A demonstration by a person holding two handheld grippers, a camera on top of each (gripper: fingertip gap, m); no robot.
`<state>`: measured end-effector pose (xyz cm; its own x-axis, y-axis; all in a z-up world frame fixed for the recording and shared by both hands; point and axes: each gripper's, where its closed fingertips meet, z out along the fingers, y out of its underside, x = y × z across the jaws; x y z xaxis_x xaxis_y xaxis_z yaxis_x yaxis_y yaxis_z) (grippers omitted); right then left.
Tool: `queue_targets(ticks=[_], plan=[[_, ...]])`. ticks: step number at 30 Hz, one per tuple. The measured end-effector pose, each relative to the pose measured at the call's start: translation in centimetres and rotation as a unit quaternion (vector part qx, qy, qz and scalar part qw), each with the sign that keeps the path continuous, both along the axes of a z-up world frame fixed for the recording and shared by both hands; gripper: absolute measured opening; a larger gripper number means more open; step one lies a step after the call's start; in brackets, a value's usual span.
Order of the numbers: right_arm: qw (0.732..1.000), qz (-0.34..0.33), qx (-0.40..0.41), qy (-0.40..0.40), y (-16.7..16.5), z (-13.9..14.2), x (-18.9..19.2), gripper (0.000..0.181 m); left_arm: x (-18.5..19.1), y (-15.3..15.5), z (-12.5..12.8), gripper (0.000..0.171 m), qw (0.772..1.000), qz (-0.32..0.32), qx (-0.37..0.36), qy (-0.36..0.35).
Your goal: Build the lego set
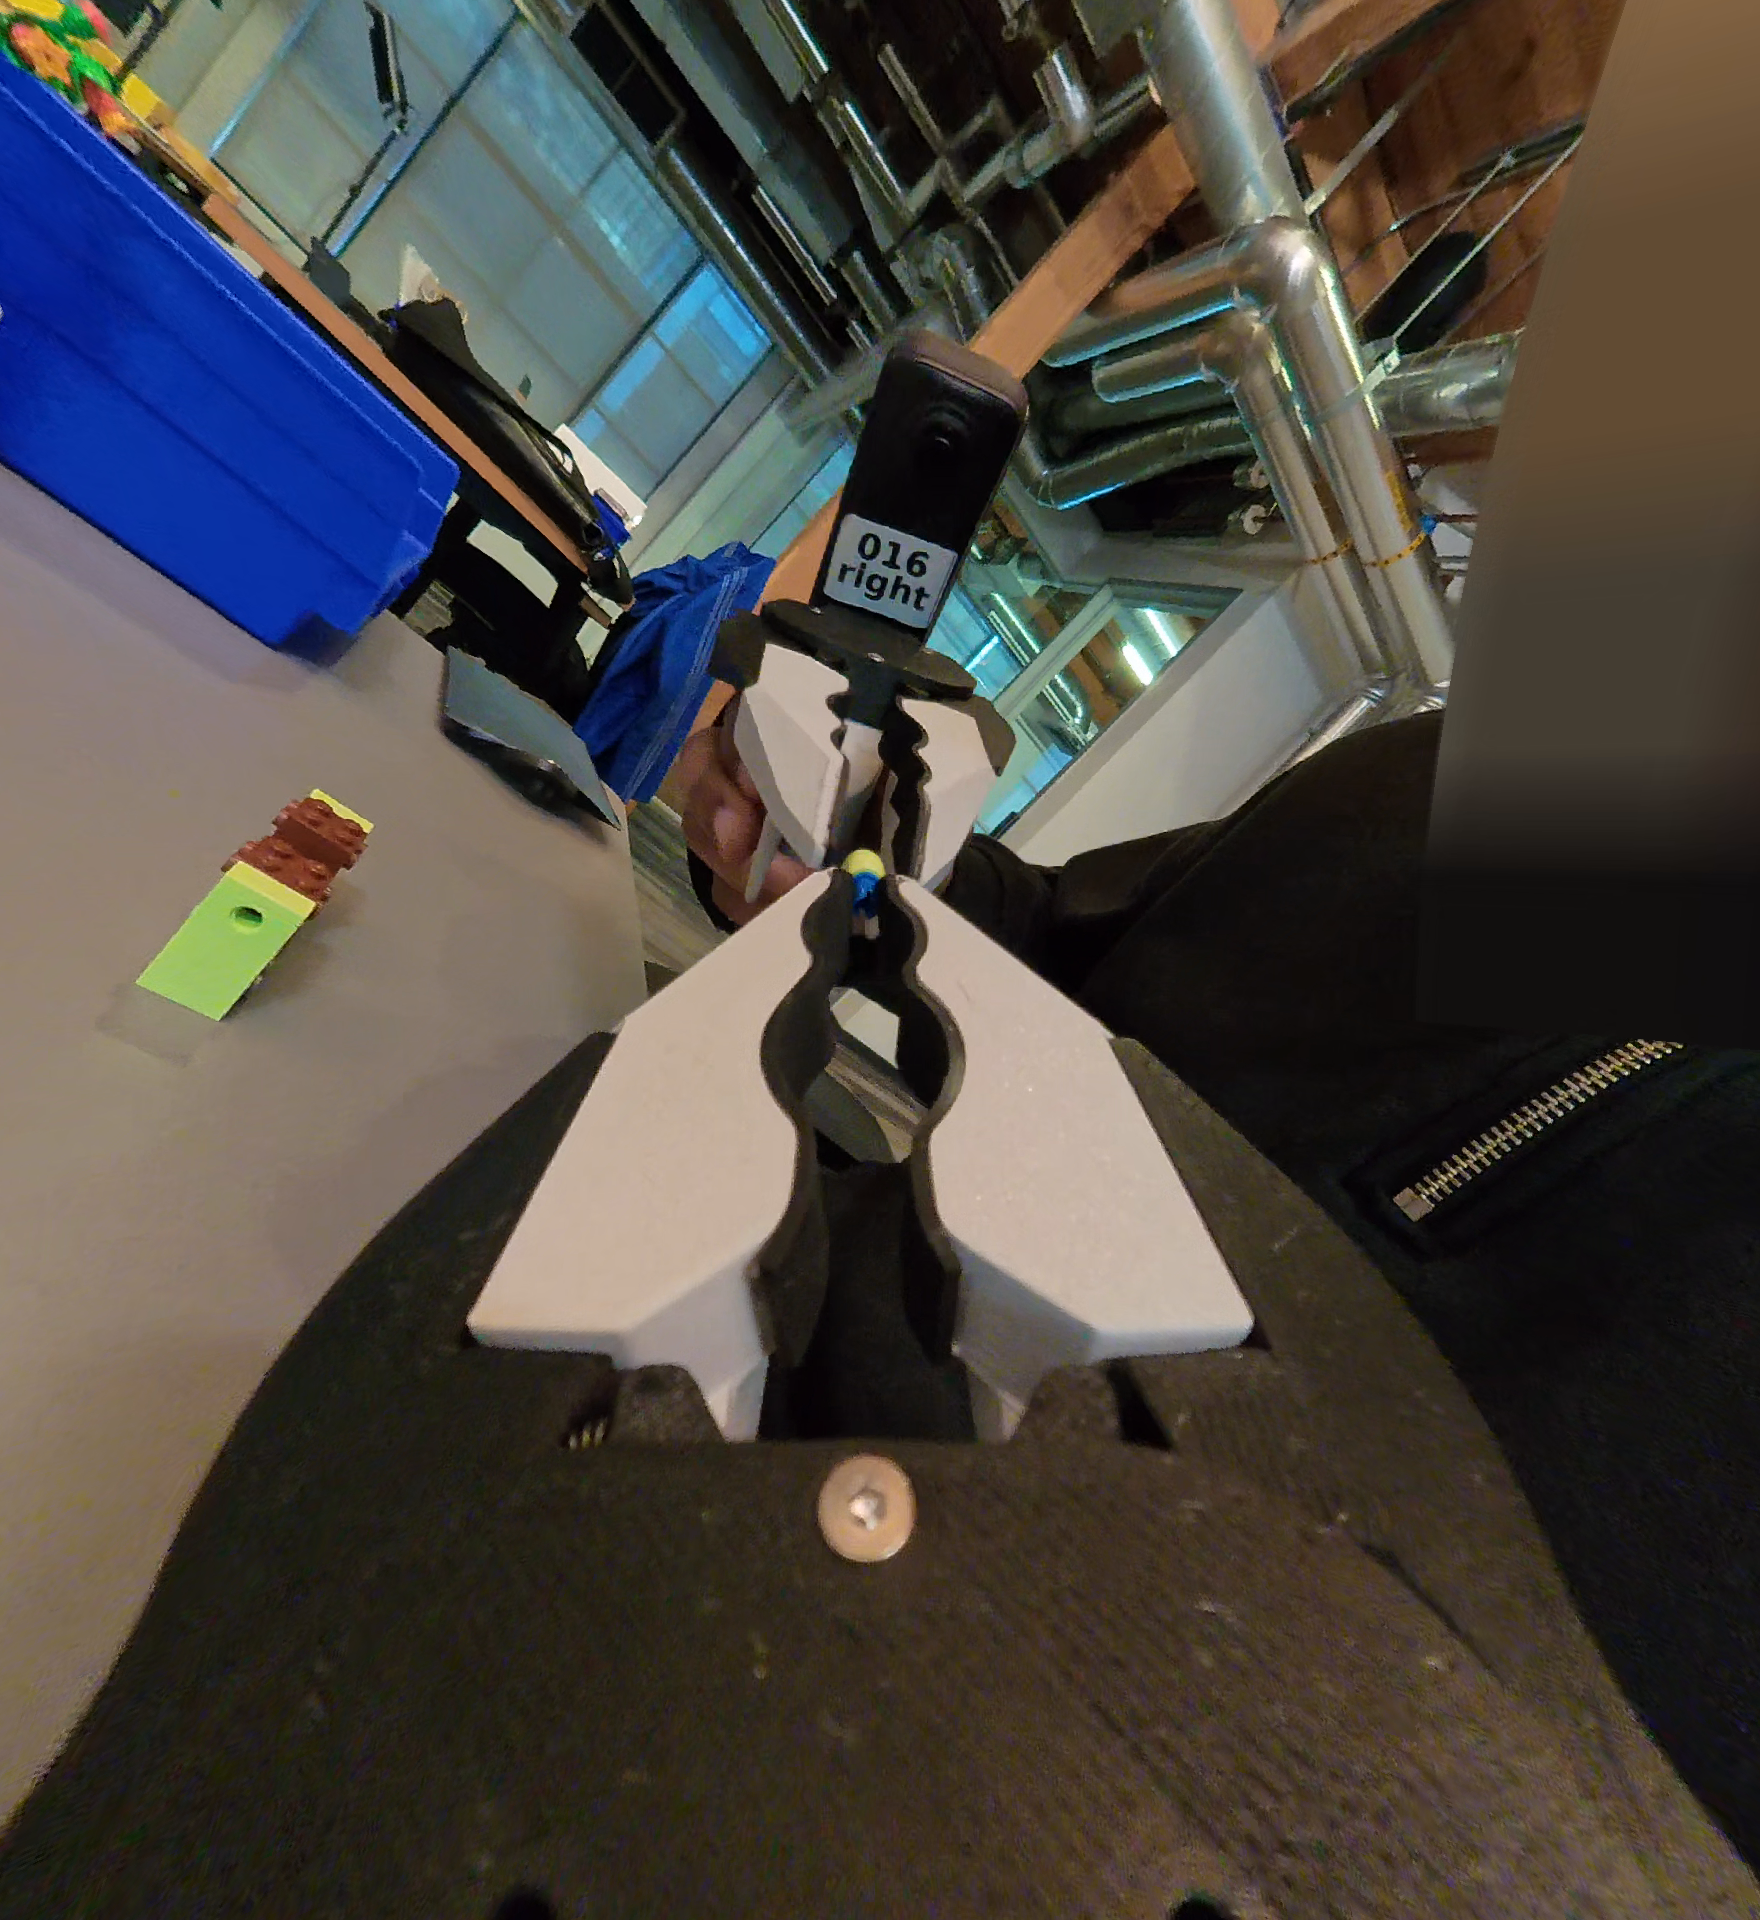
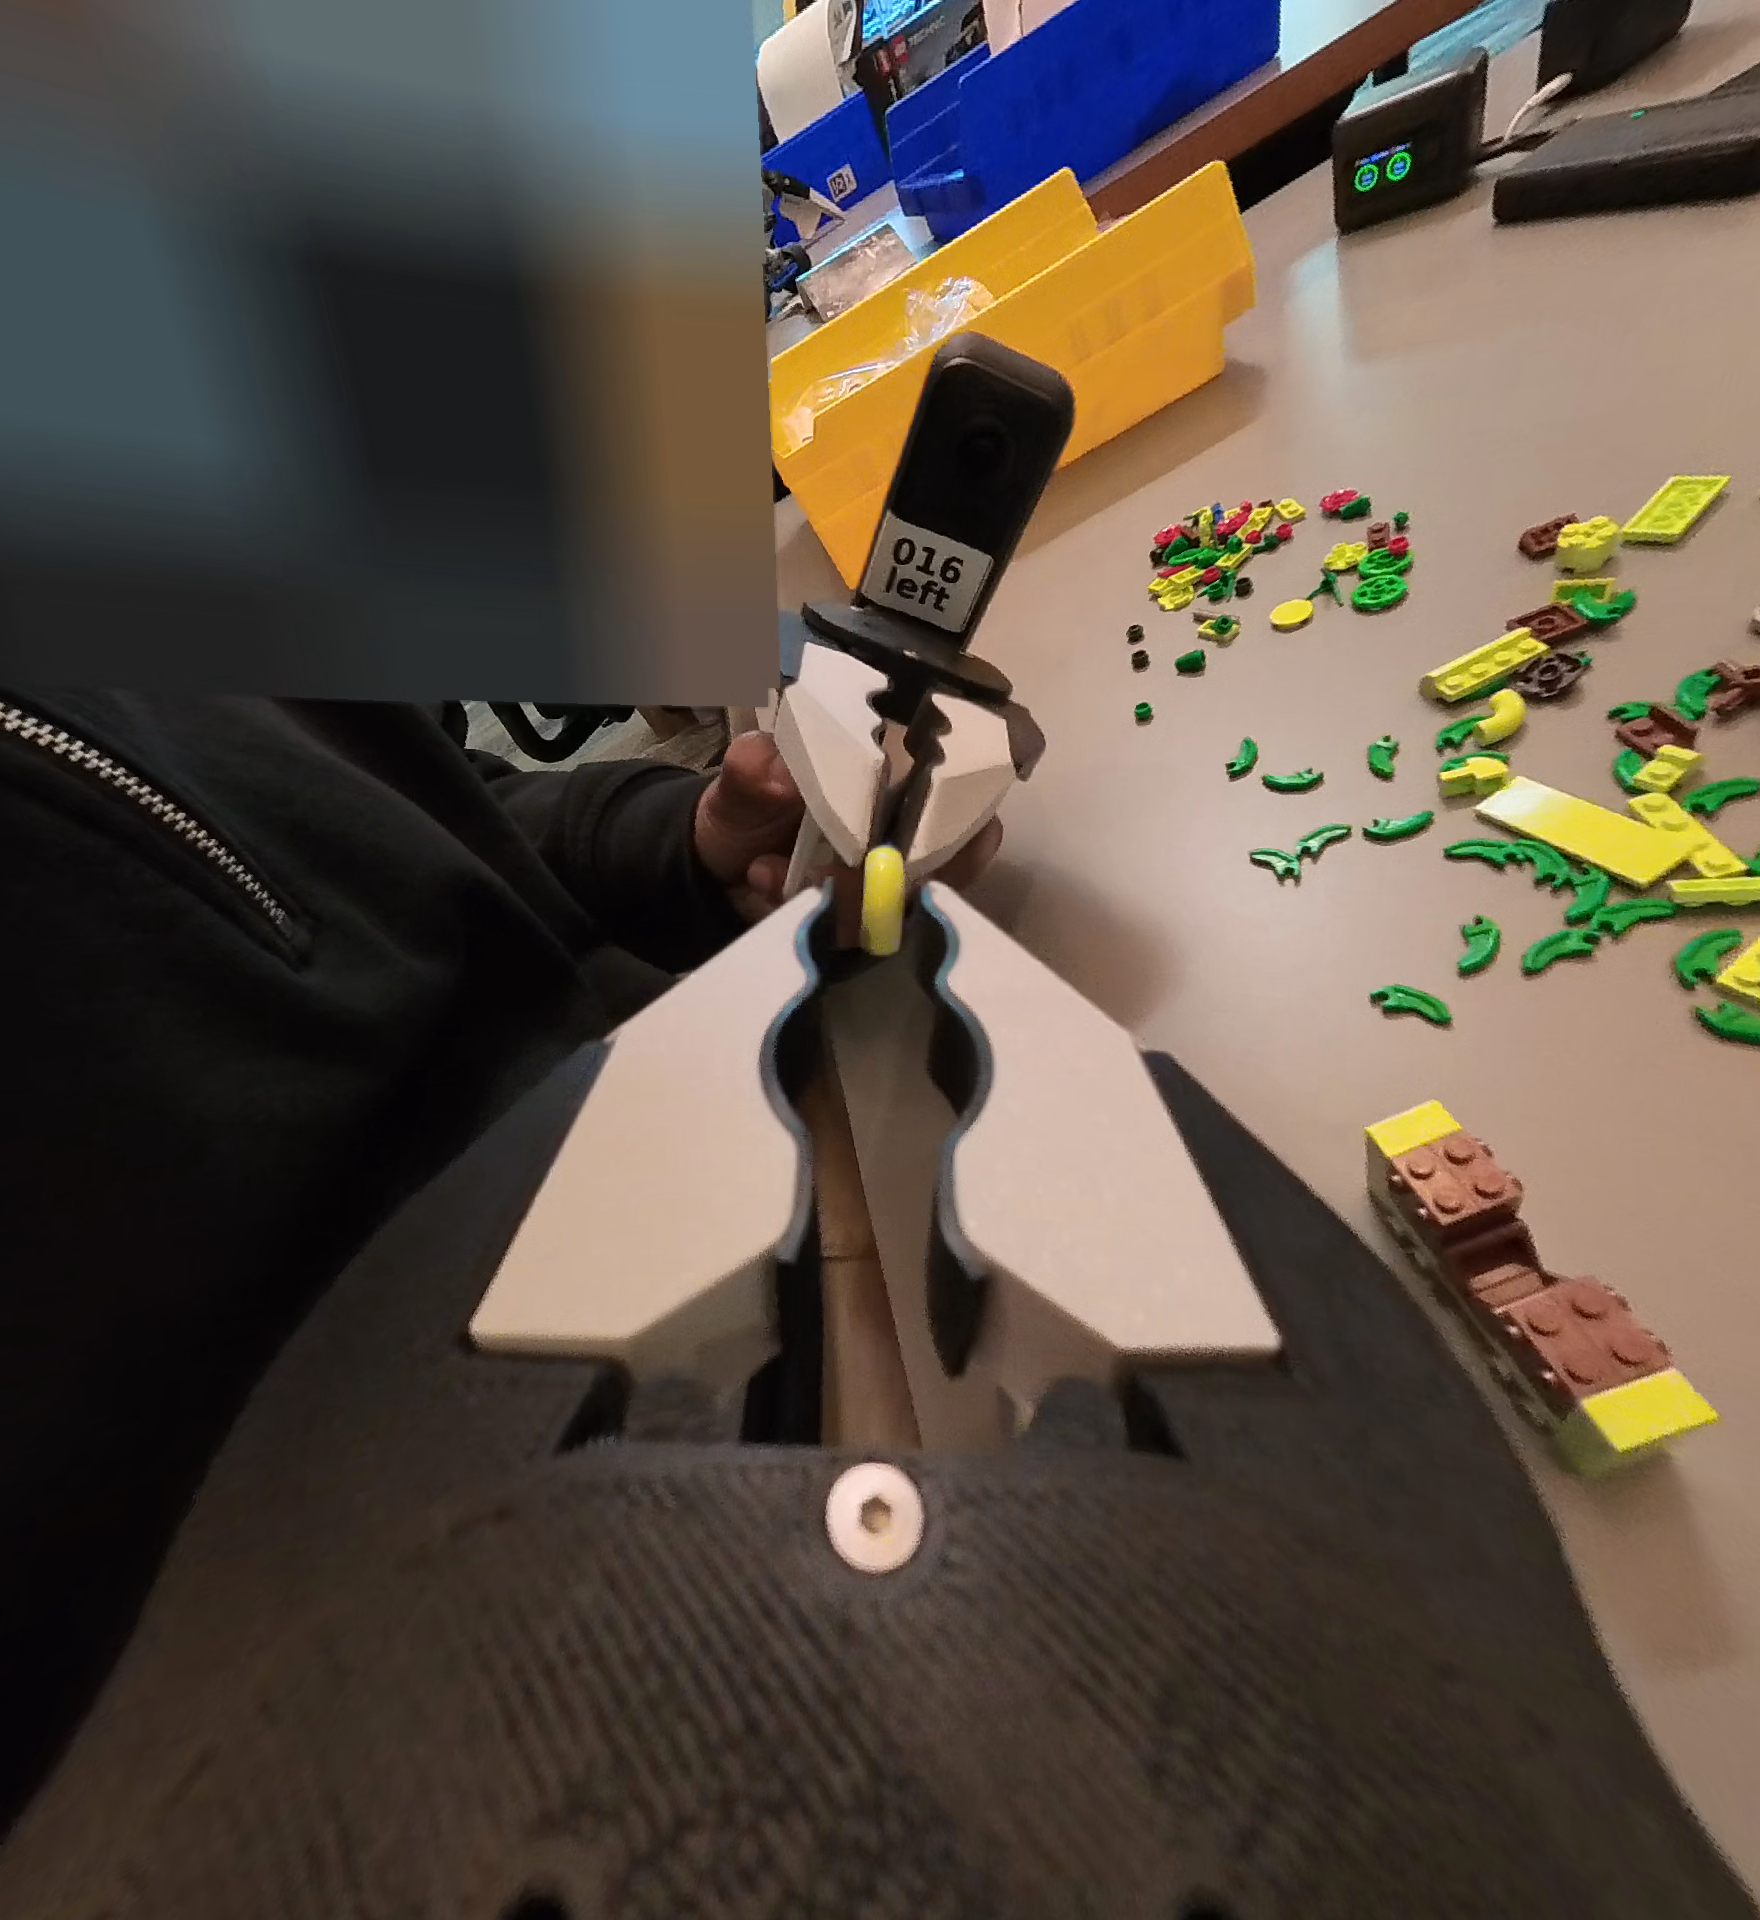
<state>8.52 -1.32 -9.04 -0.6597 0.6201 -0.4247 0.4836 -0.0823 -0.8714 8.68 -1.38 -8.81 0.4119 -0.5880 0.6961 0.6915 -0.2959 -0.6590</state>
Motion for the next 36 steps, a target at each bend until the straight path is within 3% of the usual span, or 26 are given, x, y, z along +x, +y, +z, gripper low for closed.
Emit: queue_targets(ticks=[9, 12, 17, 24, 28, 36], plan=[[0.999, 0.015, 0.023, 0.029, 0.2, -0.6, 0.9, 0.004, 1.2, 0.2, -0.6, 0.002, 0.999, -0.008, -0.009, 0.033], [0.998, -0.02, 0.028, 0.053, 2.2, -0.4, 1.0, 0.005, 0.7, 1.1, -1.2, 0.04, 0.997, 0.028, -0.022, 0.065], [0.992, -0.095, 0.046, 0.065, 7.2, -0.9, 1.8, 0.005, -1.0, 3.9, -2.5, 0.065, 0.965, 0.126, -0.06, 0.22], [0.981, -0.16, 0.009, 0.112, 11.0, -0.4, 2.1, 0.005, -1.9, 9.0, -6.3, 0.06, 0.891, 0.109, -0.12, 0.425], [0.979, -0.166, -0.013, 0.118, 11.7, -0.9, 3.0, 0.005, -1.7, 10.8, -8.5, 0.059, 0.854, 0.071, -0.14, 0.495], [0.977, -0.17, -0.007, 0.13, 12.0, -2.2, 4.3, 0.005, -1.4, 11.7, -11.1, 0.048, 0.837, 0.03, -0.189, 0.513]])
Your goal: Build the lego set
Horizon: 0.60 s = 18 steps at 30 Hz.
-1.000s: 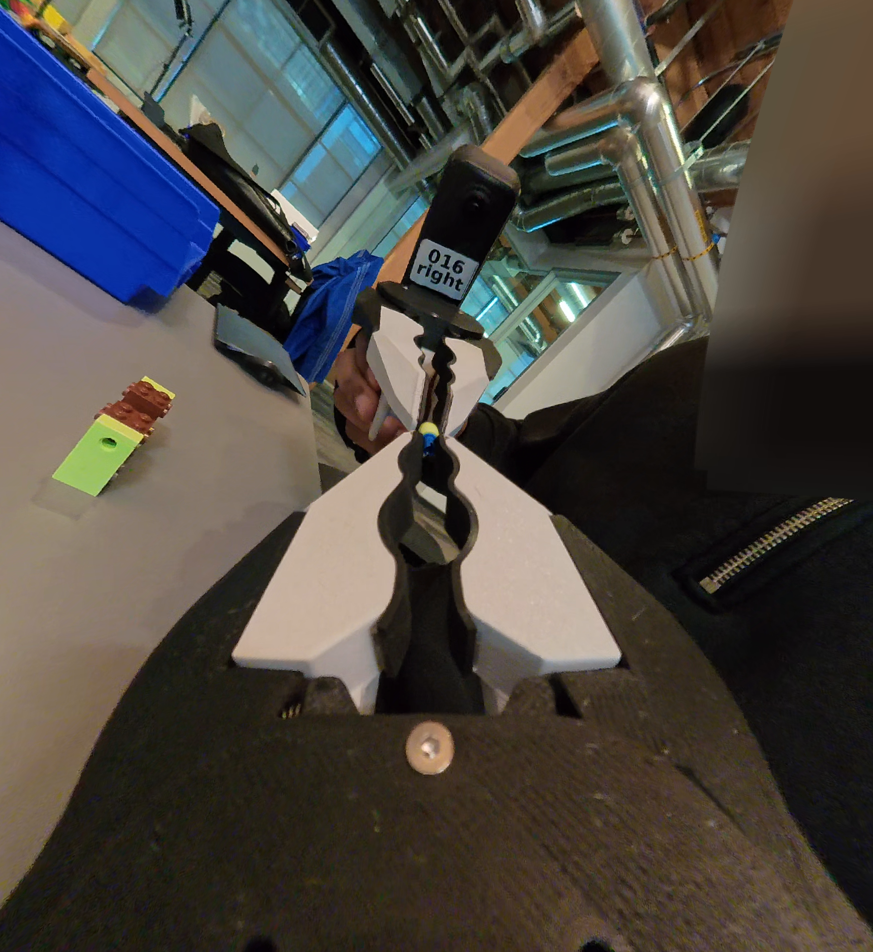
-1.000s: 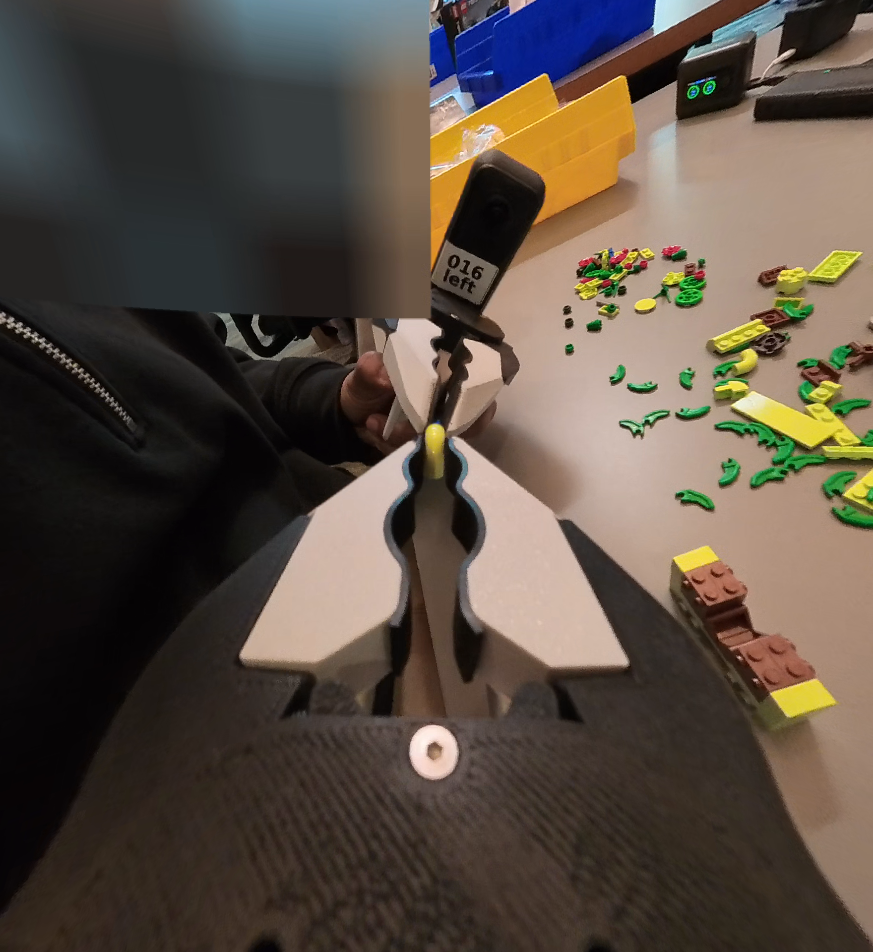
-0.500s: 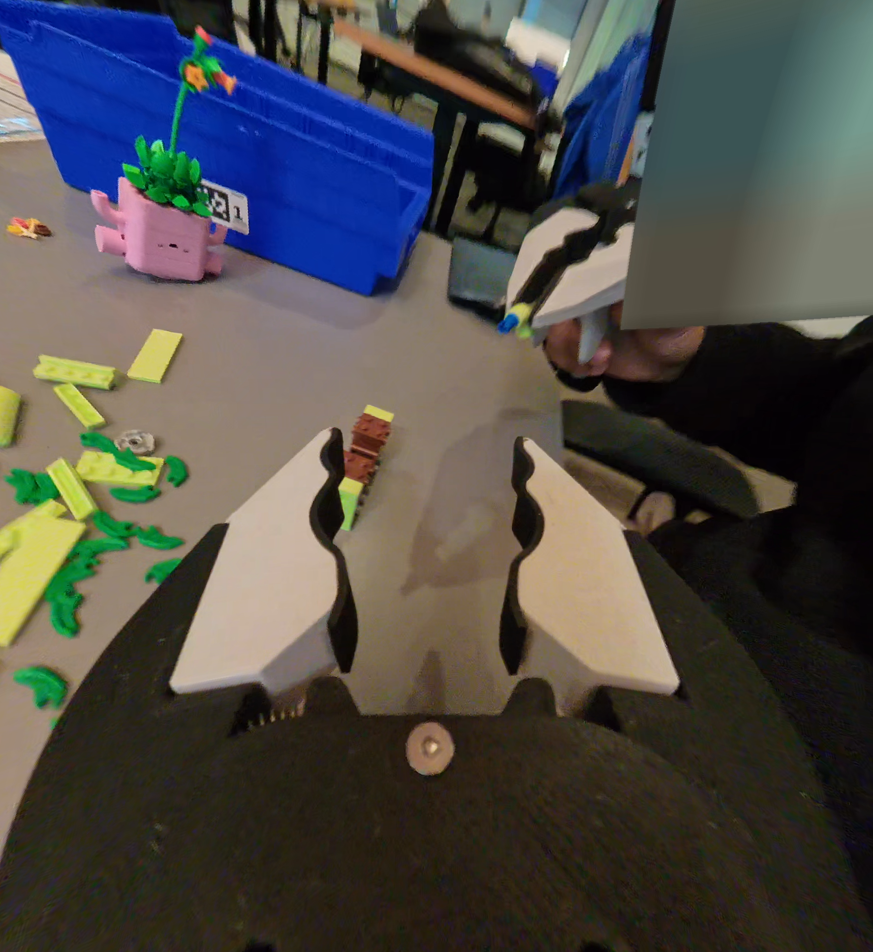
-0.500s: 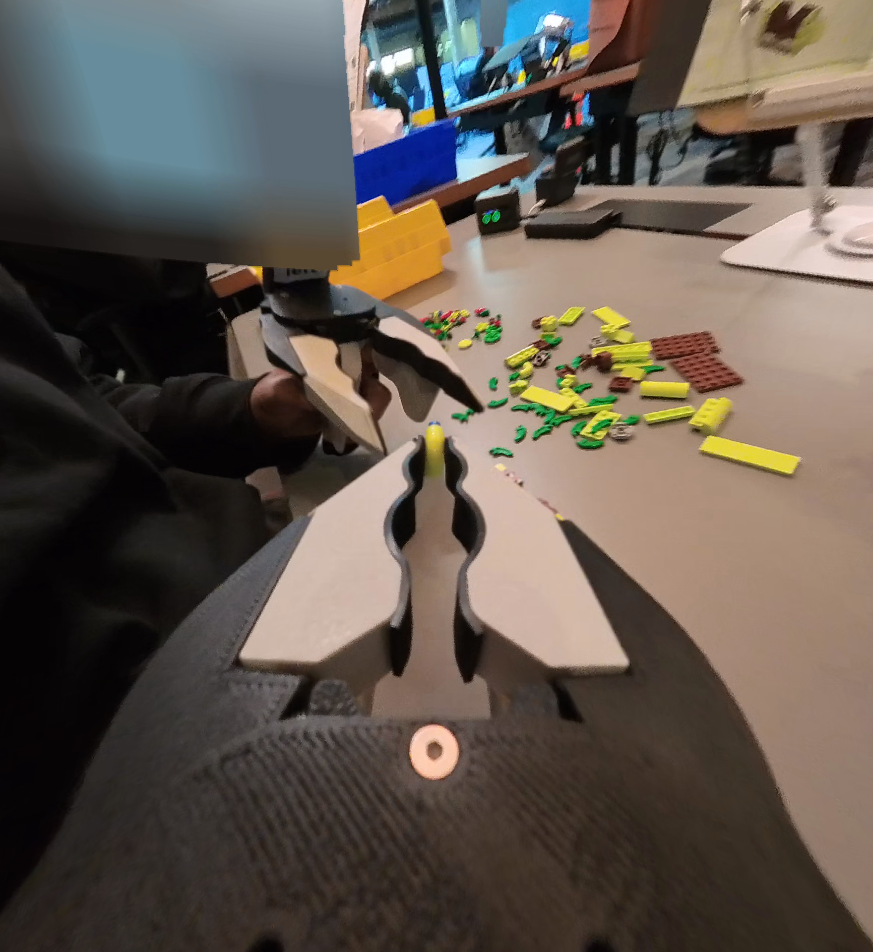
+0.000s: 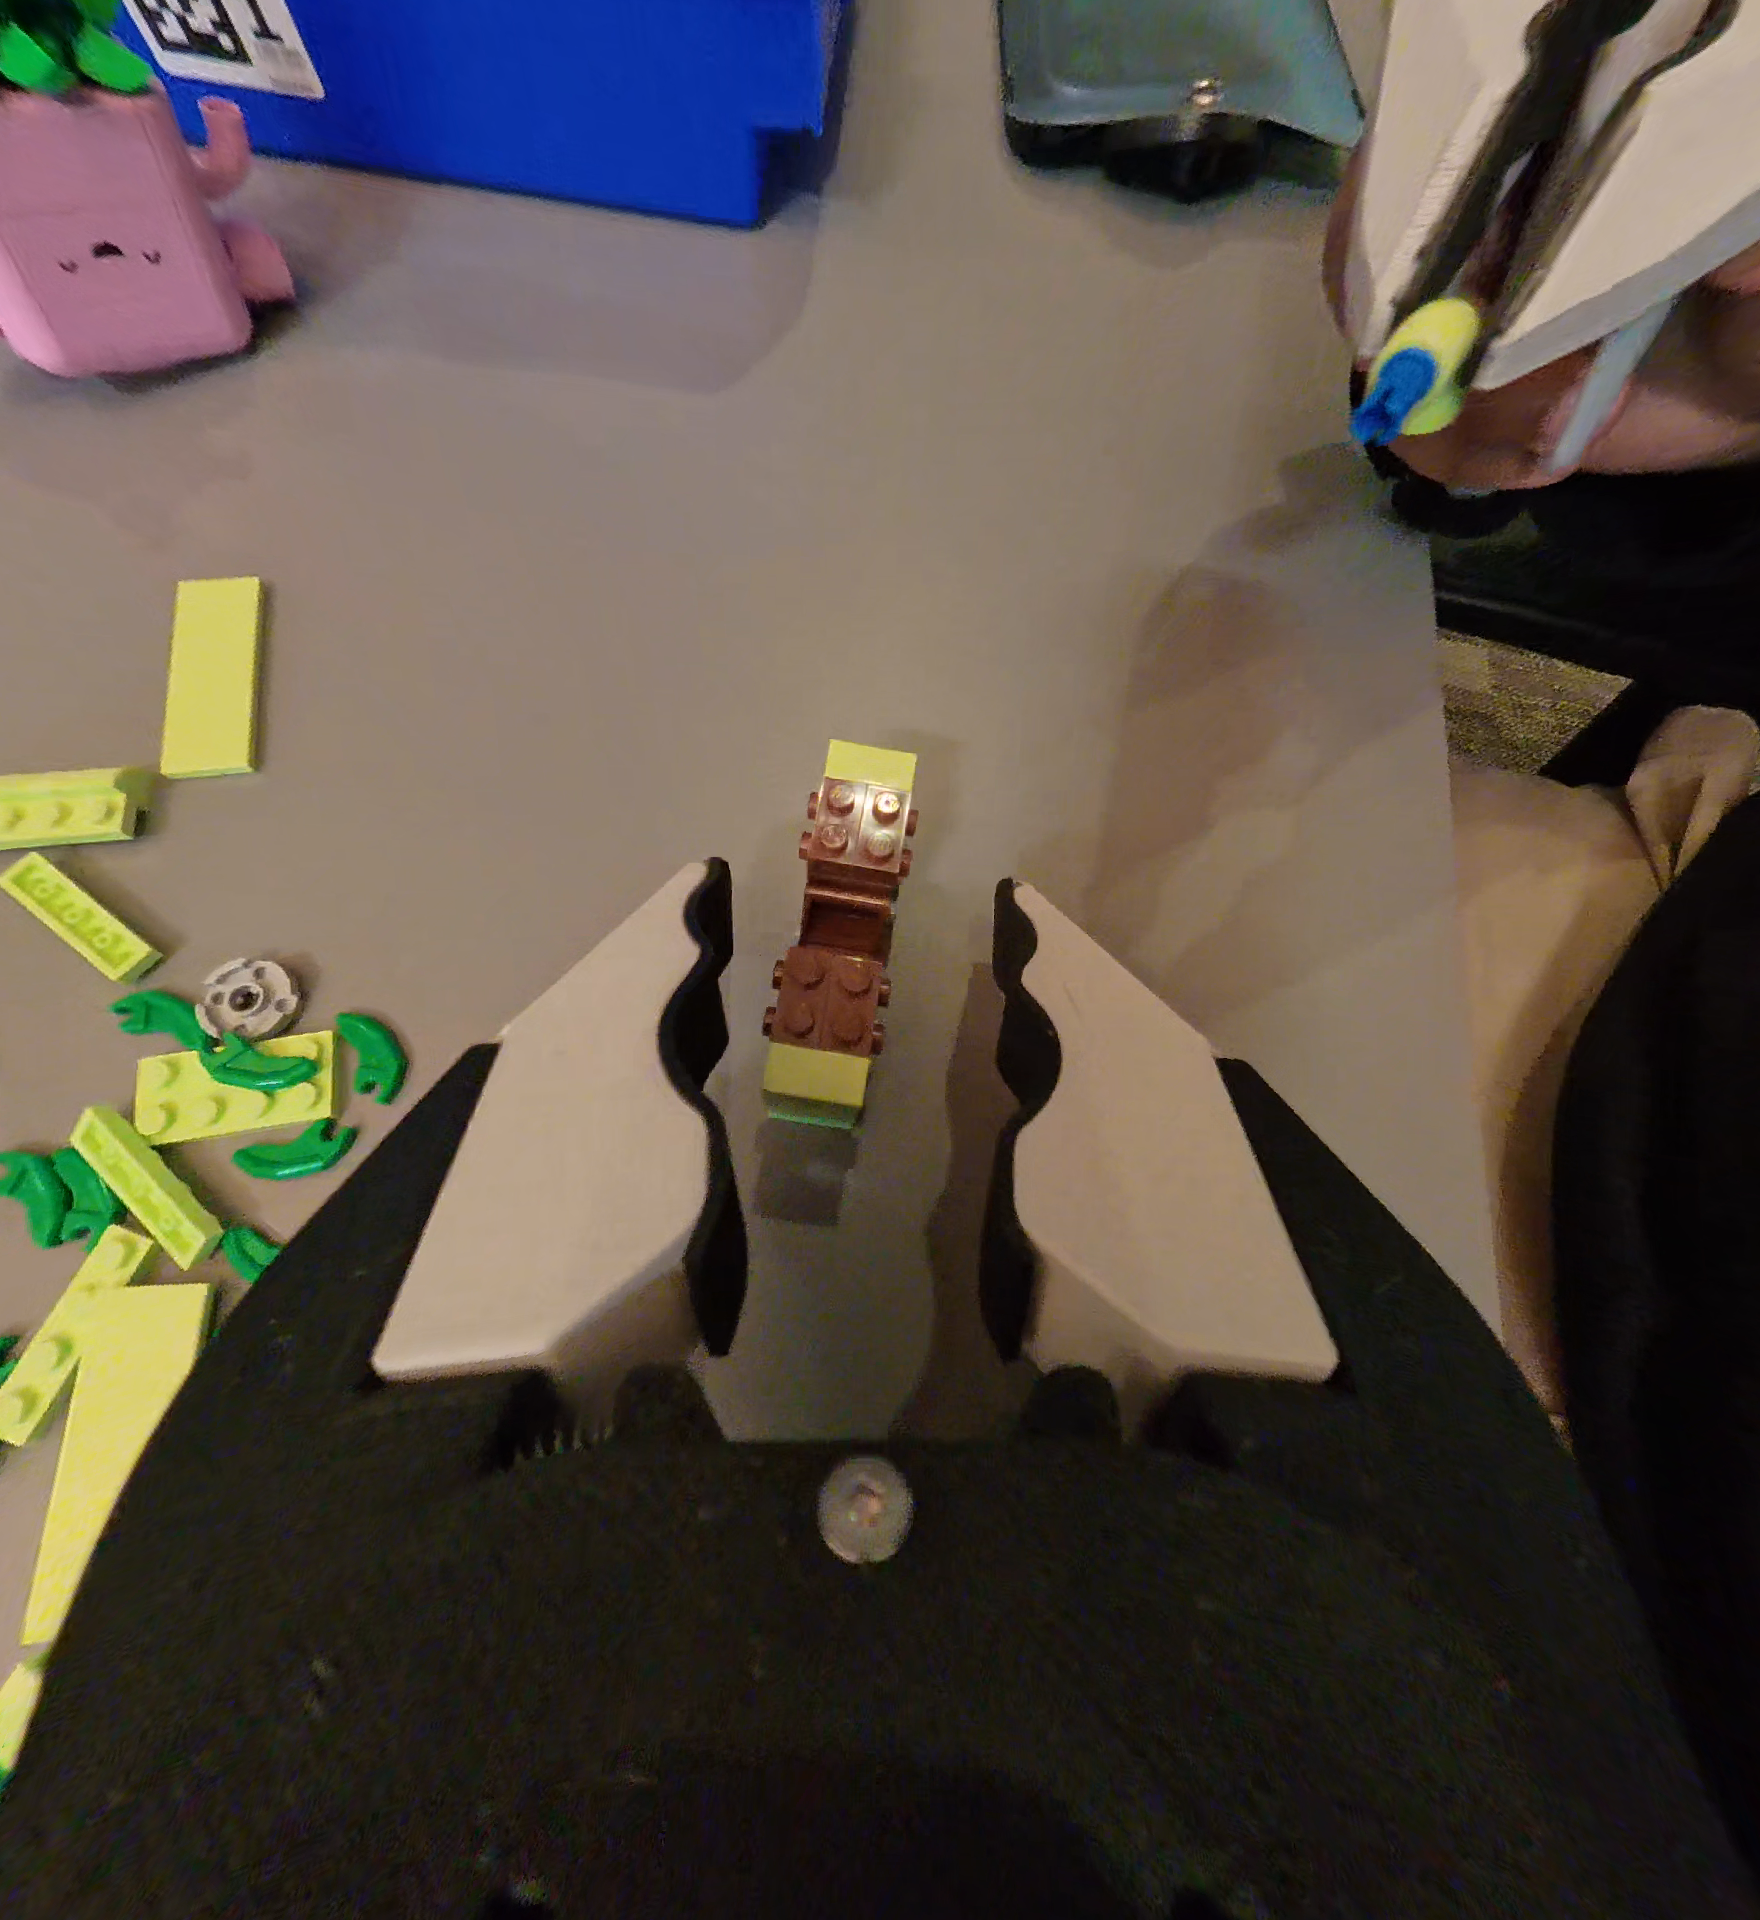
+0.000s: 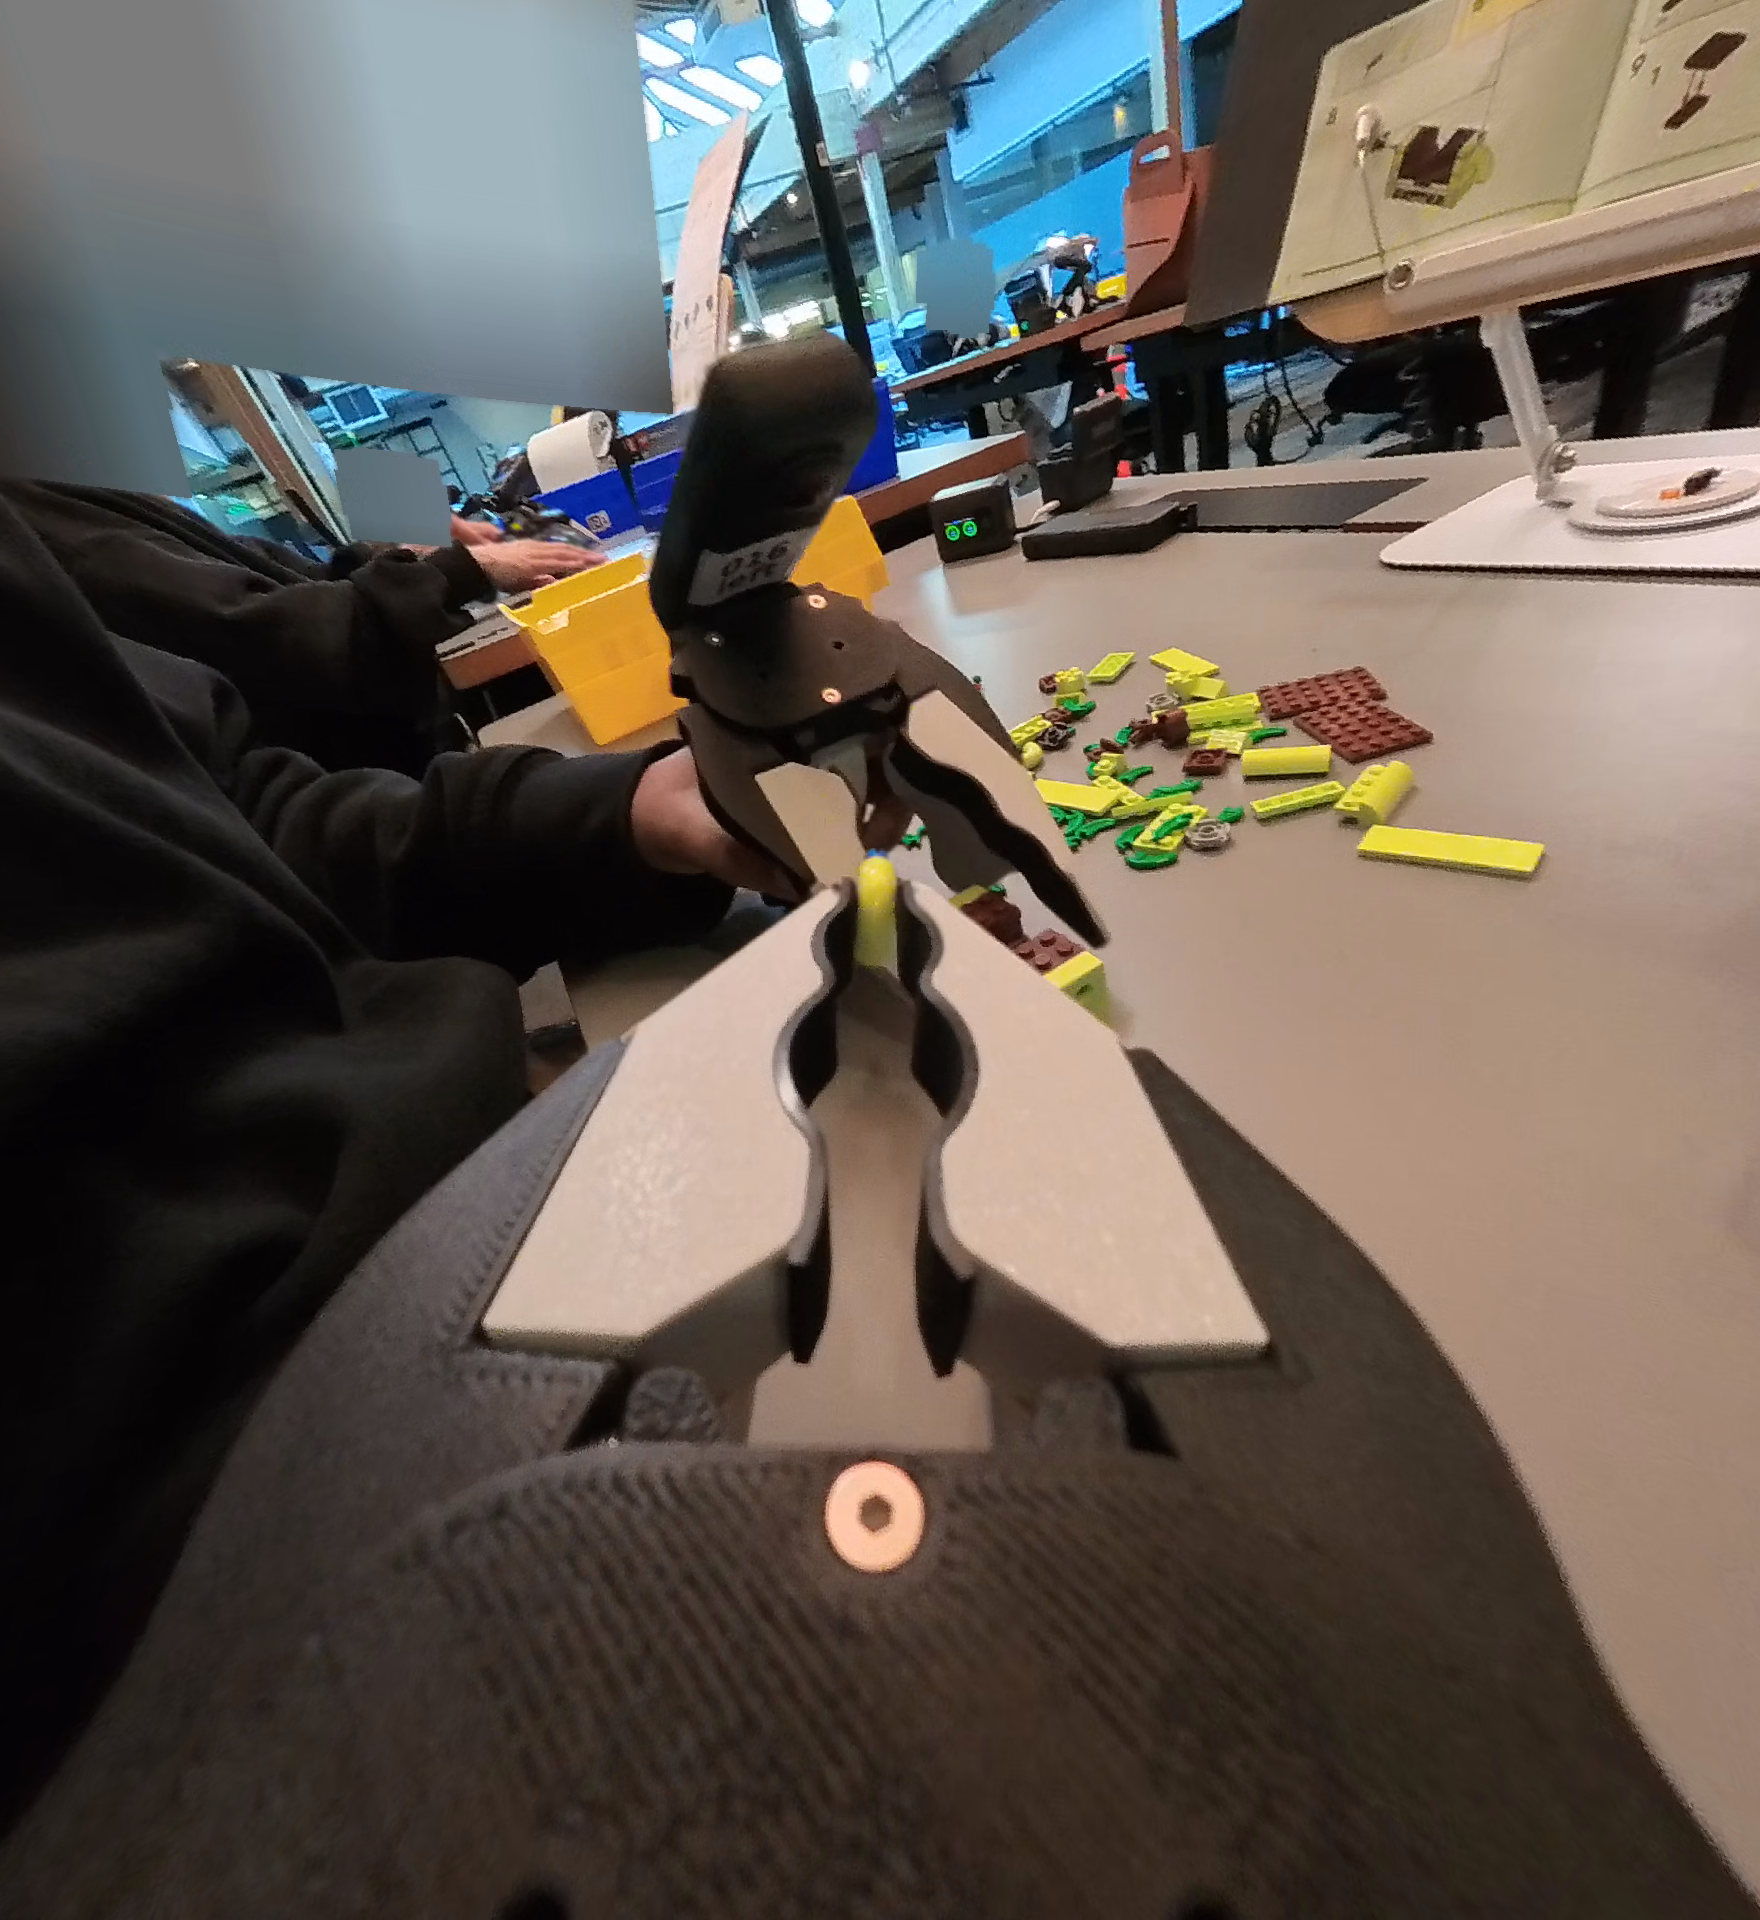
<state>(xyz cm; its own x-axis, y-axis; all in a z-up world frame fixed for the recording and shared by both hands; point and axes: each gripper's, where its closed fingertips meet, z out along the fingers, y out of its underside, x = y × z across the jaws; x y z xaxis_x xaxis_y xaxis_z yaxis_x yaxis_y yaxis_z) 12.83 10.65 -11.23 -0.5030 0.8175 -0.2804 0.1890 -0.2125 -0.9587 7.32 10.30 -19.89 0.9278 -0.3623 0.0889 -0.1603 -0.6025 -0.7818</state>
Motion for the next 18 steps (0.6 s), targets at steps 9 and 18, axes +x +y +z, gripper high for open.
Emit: queue_targets(ticks=[9, 18], plan=[[1.0, 0.0, -0.02, 0.016, 0.8, 0.6, -0.2, 0.005, 0.4, 1.0, -0.7, 0.033, 1.0, -0.006, -0.023, 0.001], [0.996, 0.014, 0.069, -0.053, 1.7, -1.9, -0.6, 0.005, 1.9, 0.3, 0.9, 0.018, 0.996, -0.062, 0.008, -0.056]])
